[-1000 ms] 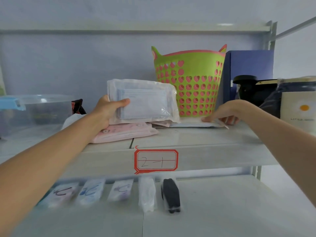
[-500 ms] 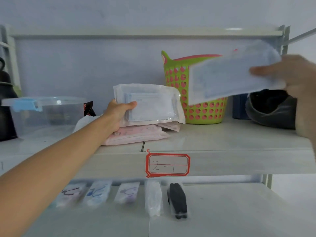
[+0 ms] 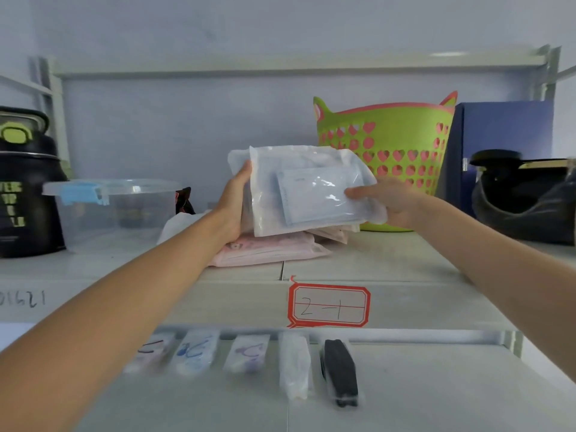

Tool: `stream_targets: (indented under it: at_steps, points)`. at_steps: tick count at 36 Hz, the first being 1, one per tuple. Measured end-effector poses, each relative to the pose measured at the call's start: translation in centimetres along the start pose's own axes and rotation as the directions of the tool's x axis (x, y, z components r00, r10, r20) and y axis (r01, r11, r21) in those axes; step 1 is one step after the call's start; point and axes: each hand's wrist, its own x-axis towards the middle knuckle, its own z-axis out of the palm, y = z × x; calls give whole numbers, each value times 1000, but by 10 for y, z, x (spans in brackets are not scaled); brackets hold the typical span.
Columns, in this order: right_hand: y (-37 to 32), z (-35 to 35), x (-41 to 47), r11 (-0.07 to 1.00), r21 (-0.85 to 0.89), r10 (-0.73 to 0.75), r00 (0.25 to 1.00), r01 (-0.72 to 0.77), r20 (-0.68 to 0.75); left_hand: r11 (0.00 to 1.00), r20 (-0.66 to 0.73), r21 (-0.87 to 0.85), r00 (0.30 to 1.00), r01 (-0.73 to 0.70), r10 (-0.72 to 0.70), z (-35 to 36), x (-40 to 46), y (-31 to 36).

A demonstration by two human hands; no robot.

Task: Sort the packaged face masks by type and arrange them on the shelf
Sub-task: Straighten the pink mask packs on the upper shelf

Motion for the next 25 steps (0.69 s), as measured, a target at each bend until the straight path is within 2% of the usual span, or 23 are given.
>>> stream_targets:
  at_steps: [3,7,10,14,17,21,25]
  points:
    - [-3,11,-3,998,50,-46,997,49,-60,996,35,81,999,-36,34,-1,1,1]
    - [2,9,-1,994,58,-92,992,97,-81,953,-20,217,975,-213,222,-2,3,-2]
    - [5,5,-6,989,43,-139,990,138,25,949,-40,205,967,-240,253,-2,3,-2]
    - [4,0,-13,982,52,-187,944,180,272,941,-35,189,956,-280,292,-3,4,1]
    - [-1,-1,-19,984,115,-173,909,139,379,942,-5,152,952,-301,305,-3,2,3]
    - [-4,-4,-22,982,142,-177,892,129,417,942,34,143,952,-305,303,-2,-3,7]
    - [-6,-7,-18,970,94,-244,902,225,357,931,90,126,939,-342,333,0,-6,10]
